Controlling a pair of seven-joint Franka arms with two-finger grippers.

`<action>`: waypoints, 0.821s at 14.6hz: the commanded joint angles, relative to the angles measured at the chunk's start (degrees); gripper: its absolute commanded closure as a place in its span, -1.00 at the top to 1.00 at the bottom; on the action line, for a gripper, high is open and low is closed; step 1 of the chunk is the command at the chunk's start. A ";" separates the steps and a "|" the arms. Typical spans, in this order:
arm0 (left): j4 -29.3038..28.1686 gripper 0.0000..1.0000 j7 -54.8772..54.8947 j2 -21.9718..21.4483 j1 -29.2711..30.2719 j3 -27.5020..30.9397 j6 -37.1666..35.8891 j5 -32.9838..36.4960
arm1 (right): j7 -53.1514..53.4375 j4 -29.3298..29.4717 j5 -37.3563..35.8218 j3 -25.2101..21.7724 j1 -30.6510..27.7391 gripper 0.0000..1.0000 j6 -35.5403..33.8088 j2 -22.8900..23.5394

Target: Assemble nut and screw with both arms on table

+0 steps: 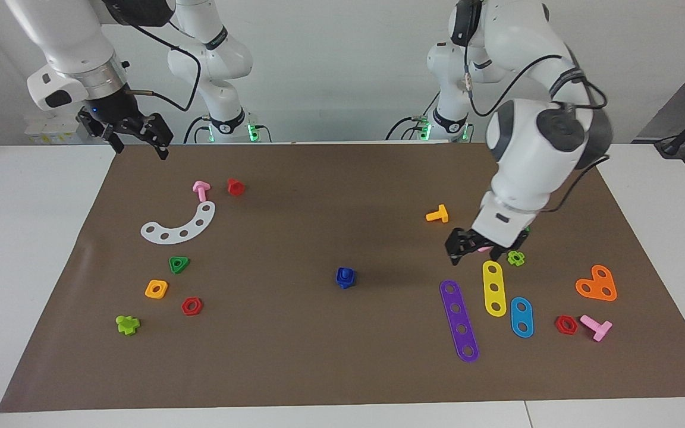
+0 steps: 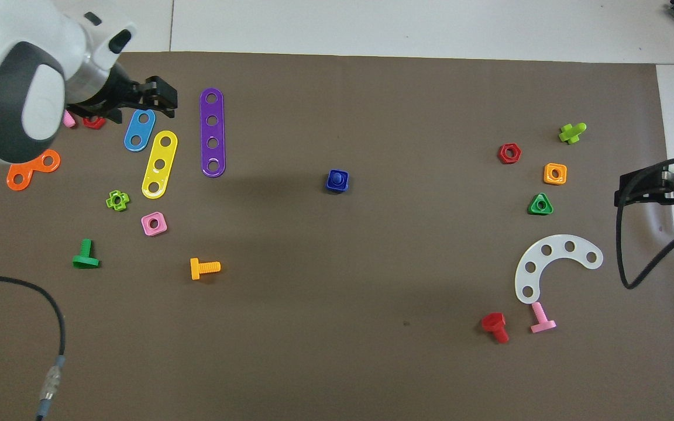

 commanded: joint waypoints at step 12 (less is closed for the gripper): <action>-18.49 1.00 9.18 -21.79 6.50 -0.11 -8.86 3.94 | -0.32 -1.45 1.22 0.02 -0.31 1.00 1.10 -1.20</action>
